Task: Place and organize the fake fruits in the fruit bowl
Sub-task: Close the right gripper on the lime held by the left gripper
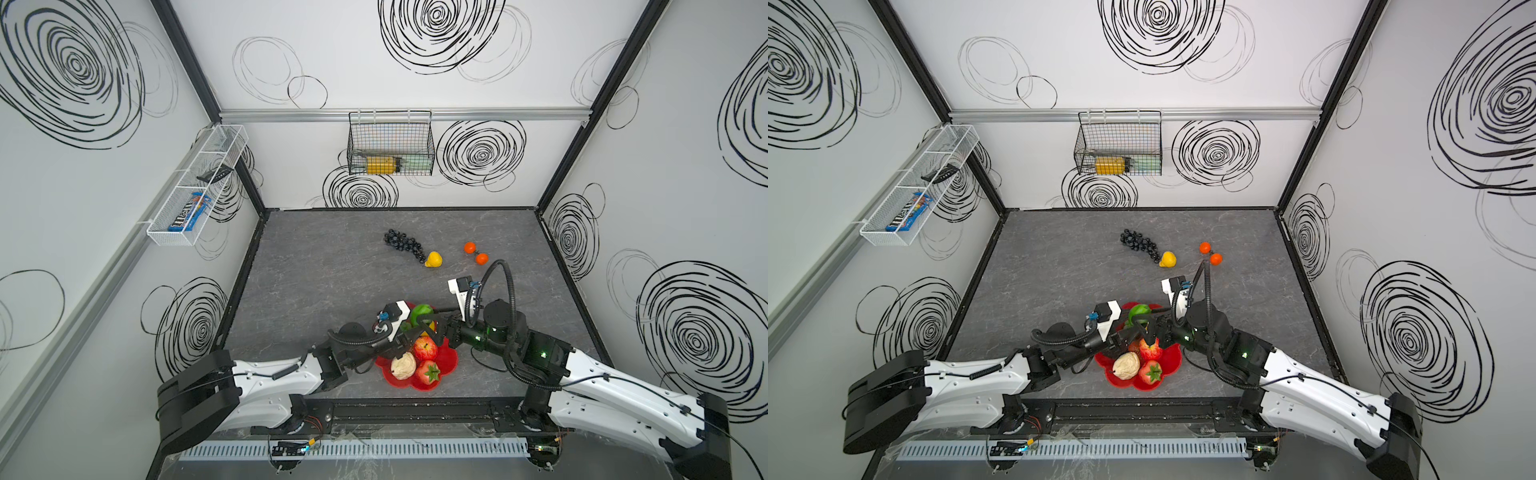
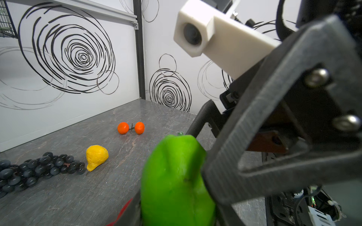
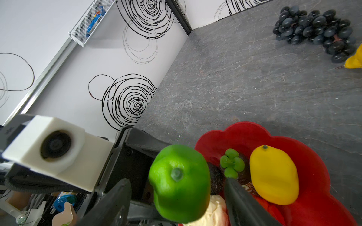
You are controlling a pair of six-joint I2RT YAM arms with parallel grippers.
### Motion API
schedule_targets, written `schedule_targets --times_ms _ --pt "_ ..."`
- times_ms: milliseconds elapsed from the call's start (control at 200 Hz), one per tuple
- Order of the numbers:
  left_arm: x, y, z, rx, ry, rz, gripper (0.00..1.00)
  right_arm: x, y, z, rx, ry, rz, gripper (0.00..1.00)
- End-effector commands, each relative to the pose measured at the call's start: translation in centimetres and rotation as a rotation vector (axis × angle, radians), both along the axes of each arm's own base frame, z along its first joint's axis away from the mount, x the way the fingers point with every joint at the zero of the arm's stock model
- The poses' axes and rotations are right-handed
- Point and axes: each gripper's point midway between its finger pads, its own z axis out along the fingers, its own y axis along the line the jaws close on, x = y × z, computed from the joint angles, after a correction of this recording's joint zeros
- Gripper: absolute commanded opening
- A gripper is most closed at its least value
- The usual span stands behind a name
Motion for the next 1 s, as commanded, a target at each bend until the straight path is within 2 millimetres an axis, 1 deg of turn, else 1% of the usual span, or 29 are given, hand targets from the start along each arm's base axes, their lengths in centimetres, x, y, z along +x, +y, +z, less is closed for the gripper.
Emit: schedule_targets --times_ms 0,105,280,540,690,771,816,846,881,951,996 --pt "-0.5 -0.7 2.2 -0.052 -0.062 -0.03 0.46 -0.1 0.6 1.2 0.03 -0.026 0.009 0.74" --pt "-0.6 -0.9 2.0 -0.042 -0.064 -0.033 0.46 -0.2 0.7 0.9 0.026 -0.022 0.015 0.7" --pt "-0.6 -1.1 1.9 -0.033 -0.067 -0.032 0.46 -0.2 0.9 0.4 0.008 -0.021 0.021 0.6" --pt "-0.6 -1.1 1.8 -0.026 -0.068 -0.027 0.48 -0.2 1.0 0.0 -0.01 -0.021 0.022 0.51" --pt "-0.4 -0.9 1.6 -0.016 -0.062 -0.009 0.57 -0.1 0.9 0.0 -0.024 -0.023 0.016 0.49" --pt "-0.2 -0.6 1.7 -0.022 -0.059 0.006 0.64 0.1 0.7 0.0 -0.034 -0.028 0.007 0.49" --pt "-0.2 -0.3 1.8 -0.026 -0.058 0.017 0.7 0.2 0.6 0.1 -0.041 -0.033 0.001 0.49" --pt "-0.1 0.0 1.9 -0.027 -0.056 0.03 0.75 0.2 0.5 0.1 -0.046 -0.038 -0.002 0.49" --pt "0.1 0.4 2.0 -0.029 -0.055 0.052 0.77 0.3 0.4 0.2 -0.051 -0.048 -0.005 0.49" --pt "0.9 1.8 2.2 -0.037 -0.045 0.13 0.81 0.8 -0.1 0.2 -0.075 -0.065 -0.026 0.49" --pt "0.9 2.9 2.7 -0.064 -0.06 0.157 0.86 1.1 -0.5 0.1 -0.096 -0.073 -0.041 0.49"
